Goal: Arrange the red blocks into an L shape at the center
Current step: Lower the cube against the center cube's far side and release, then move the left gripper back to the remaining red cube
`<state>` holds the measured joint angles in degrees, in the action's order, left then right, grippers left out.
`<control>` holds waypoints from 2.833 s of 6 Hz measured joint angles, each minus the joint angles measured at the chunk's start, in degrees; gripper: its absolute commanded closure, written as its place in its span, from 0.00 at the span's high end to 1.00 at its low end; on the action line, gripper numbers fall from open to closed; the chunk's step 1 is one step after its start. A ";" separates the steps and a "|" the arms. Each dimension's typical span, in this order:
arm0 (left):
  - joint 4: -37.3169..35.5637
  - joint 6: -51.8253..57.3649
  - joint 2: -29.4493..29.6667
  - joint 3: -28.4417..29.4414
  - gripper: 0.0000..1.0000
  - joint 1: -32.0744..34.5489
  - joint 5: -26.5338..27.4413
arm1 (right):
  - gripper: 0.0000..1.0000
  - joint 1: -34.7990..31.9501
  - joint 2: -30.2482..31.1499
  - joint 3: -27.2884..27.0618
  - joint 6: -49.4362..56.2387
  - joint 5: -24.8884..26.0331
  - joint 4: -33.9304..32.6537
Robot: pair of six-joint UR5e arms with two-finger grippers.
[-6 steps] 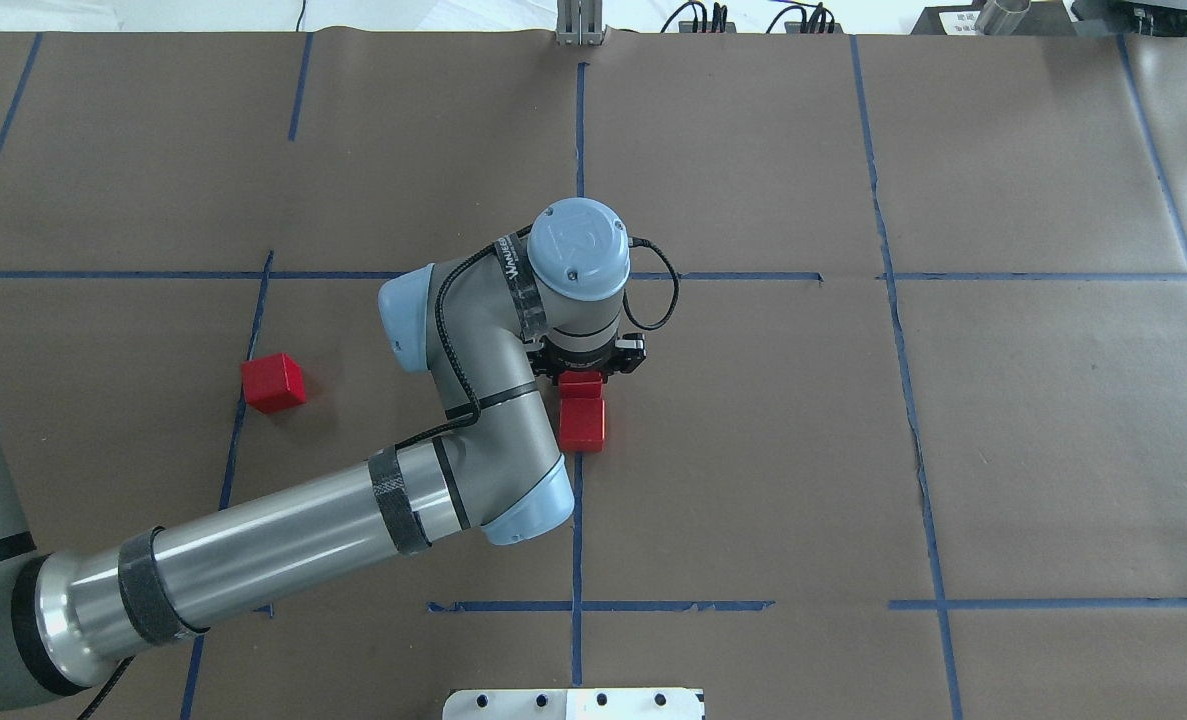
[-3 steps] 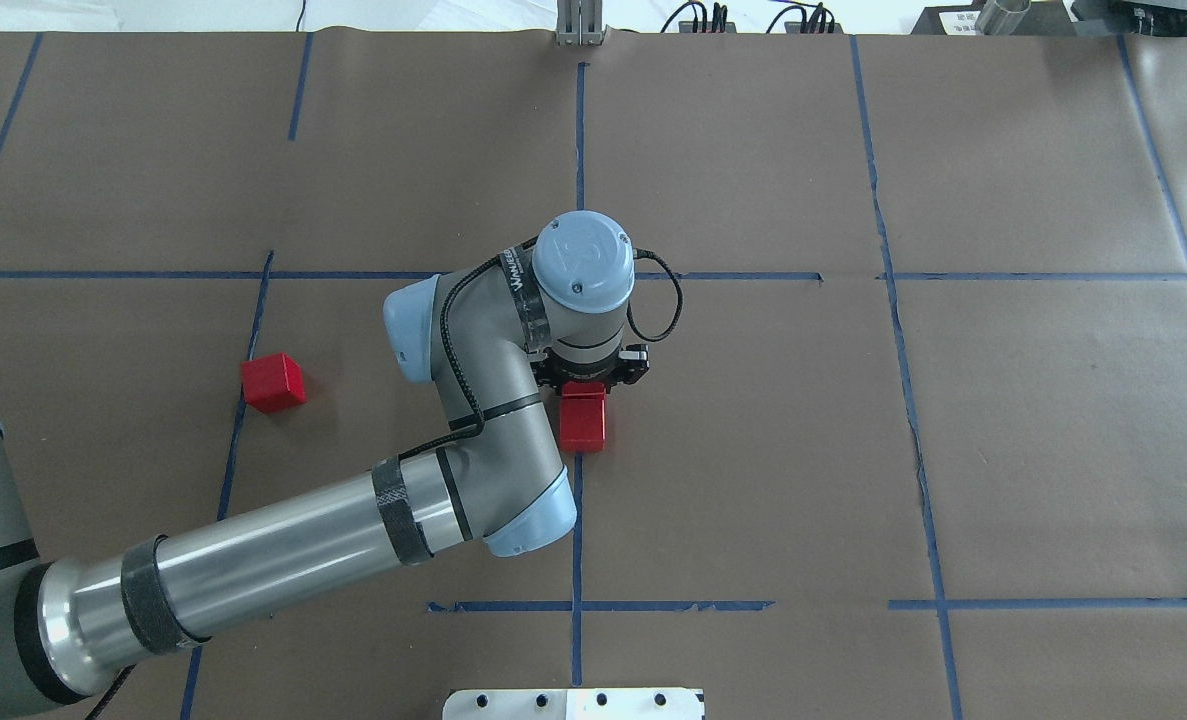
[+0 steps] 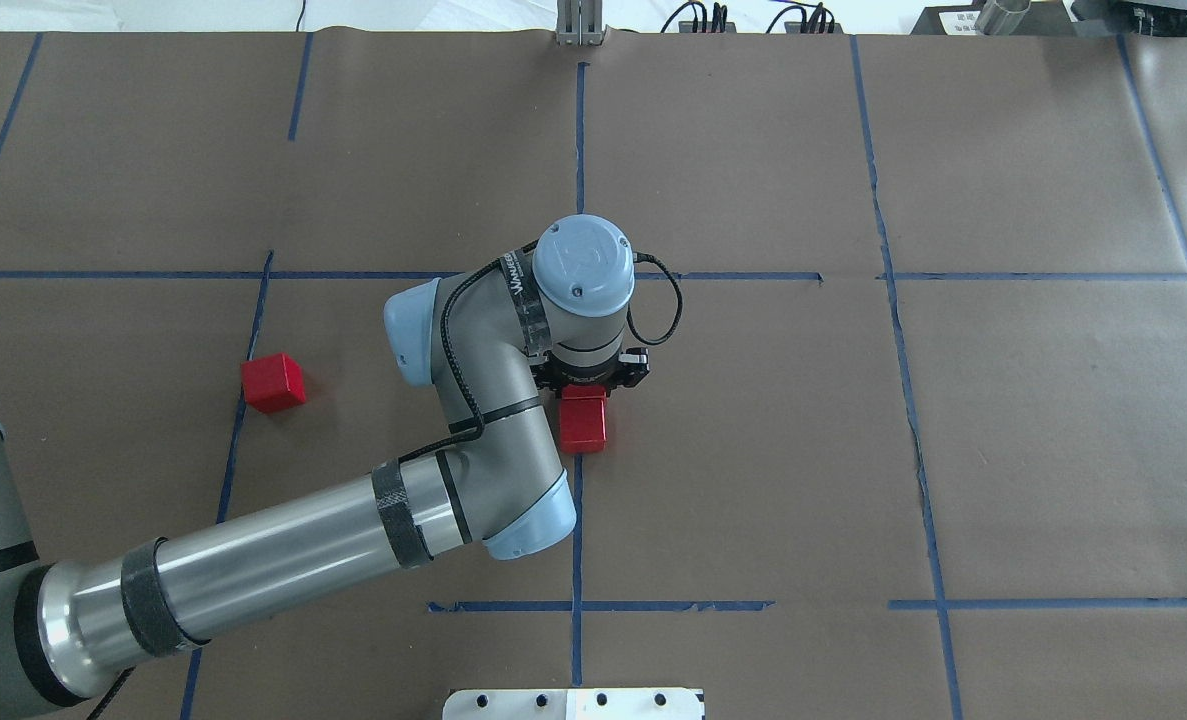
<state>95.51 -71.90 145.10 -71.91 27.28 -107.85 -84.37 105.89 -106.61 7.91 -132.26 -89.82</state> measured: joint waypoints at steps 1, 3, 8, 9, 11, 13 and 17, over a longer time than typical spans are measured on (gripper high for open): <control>0.05 0.00 -0.07 -0.06 0.82 -0.03 0.01 | 0.99 0.00 -0.01 0.00 0.00 -0.01 0.00; 0.01 0.10 -0.21 -0.26 1.00 -0.06 0.23 | 1.00 0.00 0.00 -0.02 0.00 -0.02 0.00; -12.90 7.36 -10.41 -23.48 1.00 5.33 0.12 | 1.00 0.00 0.02 -0.13 0.01 -0.02 0.00; -15.71 8.65 -16.59 -30.76 1.00 7.85 0.01 | 1.00 0.00 0.02 -0.13 0.00 -0.02 0.02; -15.21 9.27 -26.19 -35.65 1.00 11.44 -0.14 | 0.99 0.00 0.02 -0.11 0.00 -0.02 0.06; -8.82 8.68 -33.83 -35.66 0.98 14.02 -2.38 | 1.00 0.00 0.02 -0.09 0.00 -0.02 0.07; 0.11 4.13 -37.82 -31.16 0.98 15.53 -5.69 | 0.99 0.00 0.02 -0.17 0.00 -0.02 0.04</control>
<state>95.62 -67.77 107.27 -103.07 42.81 -113.54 -84.37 105.91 -106.78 7.91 -132.28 -89.78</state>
